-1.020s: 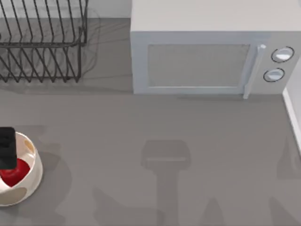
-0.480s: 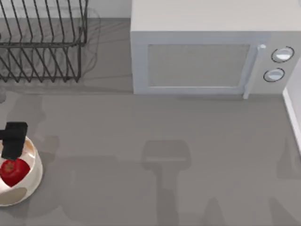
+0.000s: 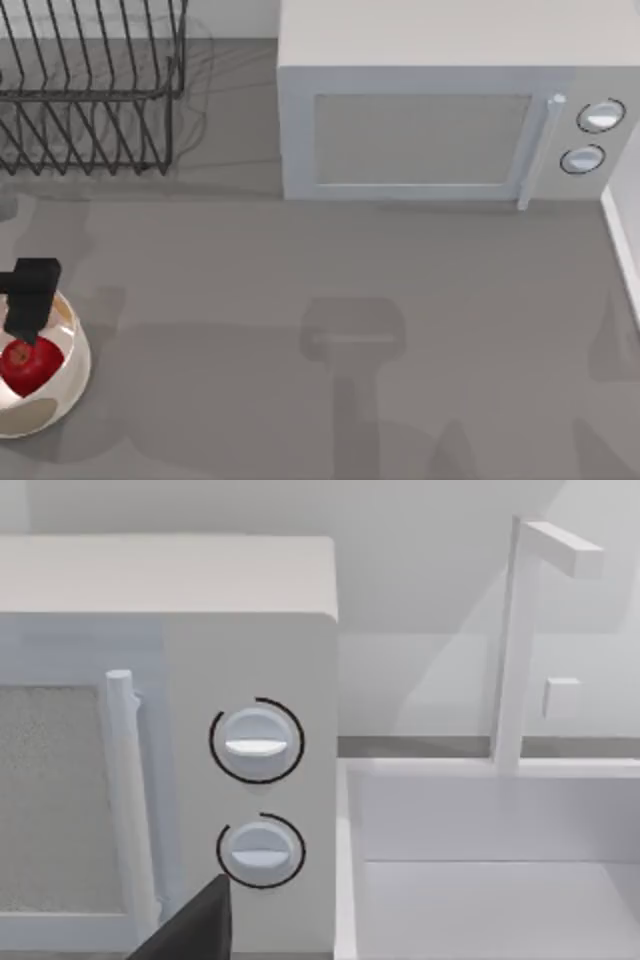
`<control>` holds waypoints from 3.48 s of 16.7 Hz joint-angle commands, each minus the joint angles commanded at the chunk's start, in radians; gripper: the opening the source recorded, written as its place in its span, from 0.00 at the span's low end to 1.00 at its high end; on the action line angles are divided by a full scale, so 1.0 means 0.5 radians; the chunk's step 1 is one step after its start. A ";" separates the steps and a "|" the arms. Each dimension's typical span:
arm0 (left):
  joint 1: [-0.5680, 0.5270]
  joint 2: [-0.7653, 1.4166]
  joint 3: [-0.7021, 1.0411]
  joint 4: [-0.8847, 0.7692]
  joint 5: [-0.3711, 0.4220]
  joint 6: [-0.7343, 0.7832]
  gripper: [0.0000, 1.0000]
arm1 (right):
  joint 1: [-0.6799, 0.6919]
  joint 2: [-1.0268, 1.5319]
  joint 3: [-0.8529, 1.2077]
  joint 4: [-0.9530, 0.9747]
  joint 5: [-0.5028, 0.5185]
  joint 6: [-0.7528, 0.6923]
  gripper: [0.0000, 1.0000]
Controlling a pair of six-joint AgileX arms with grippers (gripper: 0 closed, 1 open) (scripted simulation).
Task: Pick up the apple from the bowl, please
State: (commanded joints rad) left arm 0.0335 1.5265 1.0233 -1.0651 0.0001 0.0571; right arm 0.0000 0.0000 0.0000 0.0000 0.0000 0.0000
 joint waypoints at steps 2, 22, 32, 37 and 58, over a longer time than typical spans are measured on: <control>0.001 0.018 -0.025 0.031 0.000 0.001 1.00 | 0.000 0.000 0.000 0.000 0.000 0.000 1.00; 0.016 0.325 -0.435 0.755 0.000 0.012 0.47 | 0.000 0.000 0.000 0.000 0.000 0.000 1.00; 0.016 0.325 -0.435 0.755 0.000 0.012 0.00 | 0.000 0.000 0.000 0.000 0.000 0.000 1.00; 0.006 0.232 -0.369 0.702 0.020 0.008 0.00 | 0.000 0.000 0.000 0.000 0.000 0.000 1.00; -0.023 0.139 1.600 -1.360 0.018 -0.023 0.00 | 0.000 0.000 0.000 0.000 0.000 0.000 1.00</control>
State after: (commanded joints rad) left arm 0.0218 1.5959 1.8234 -1.7453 0.0093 0.0457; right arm 0.0000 0.0000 0.0000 0.0000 0.0000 0.0000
